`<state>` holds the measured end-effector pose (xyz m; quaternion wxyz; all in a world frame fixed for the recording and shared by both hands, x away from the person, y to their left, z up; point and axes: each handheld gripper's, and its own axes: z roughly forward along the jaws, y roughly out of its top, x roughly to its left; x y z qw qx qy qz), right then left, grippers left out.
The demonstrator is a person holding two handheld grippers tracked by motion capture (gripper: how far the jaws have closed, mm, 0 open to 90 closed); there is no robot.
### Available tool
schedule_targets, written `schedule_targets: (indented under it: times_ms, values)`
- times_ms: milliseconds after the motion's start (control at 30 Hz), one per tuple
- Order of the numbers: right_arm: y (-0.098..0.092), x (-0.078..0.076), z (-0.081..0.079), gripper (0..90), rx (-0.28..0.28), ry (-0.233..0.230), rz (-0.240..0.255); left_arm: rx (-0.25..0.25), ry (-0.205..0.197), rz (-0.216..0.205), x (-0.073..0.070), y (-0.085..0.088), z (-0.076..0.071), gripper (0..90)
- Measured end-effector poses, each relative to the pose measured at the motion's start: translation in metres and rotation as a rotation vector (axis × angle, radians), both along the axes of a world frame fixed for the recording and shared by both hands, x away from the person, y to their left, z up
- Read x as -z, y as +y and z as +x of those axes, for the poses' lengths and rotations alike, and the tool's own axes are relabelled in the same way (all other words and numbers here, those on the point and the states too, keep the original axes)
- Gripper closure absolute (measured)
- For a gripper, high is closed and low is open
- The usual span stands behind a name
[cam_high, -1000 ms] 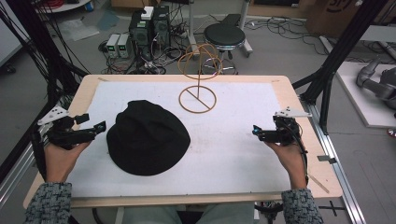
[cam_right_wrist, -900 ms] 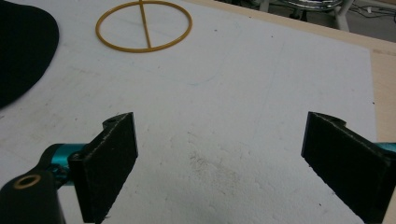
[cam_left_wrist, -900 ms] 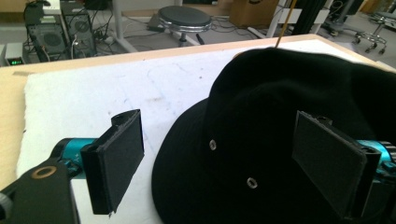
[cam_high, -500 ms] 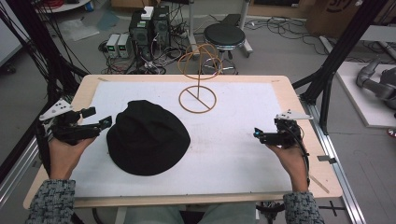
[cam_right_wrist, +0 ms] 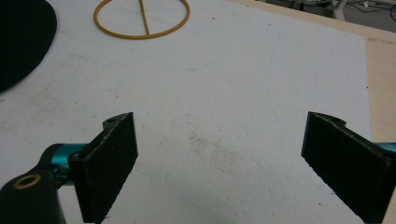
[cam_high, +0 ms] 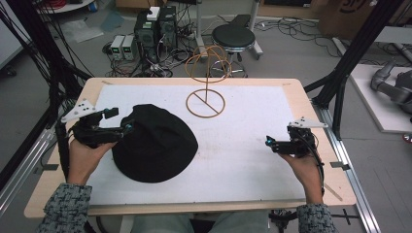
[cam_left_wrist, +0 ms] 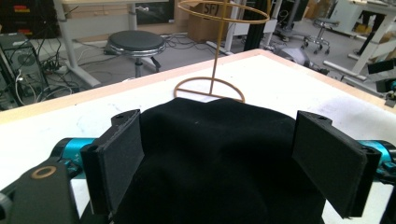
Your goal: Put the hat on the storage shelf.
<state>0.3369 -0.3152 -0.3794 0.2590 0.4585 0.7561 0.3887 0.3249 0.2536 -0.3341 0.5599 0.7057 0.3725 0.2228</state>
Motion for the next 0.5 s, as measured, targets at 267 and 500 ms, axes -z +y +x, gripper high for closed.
schedule_targets:
  times_ms: [267, 500]
  values:
    - [-0.001, 0.001, -0.005, 10.3, 0.003, 0.004, -0.002, 0.014, 0.006, 0.019, 0.007, -0.016, 0.009, 16.5]
    - [-0.003, 0.001, -0.010, 10.3, 0.009, 0.007, -0.003, 0.003, 0.000, 0.026, 0.010, -0.024, 0.014, 15.8]
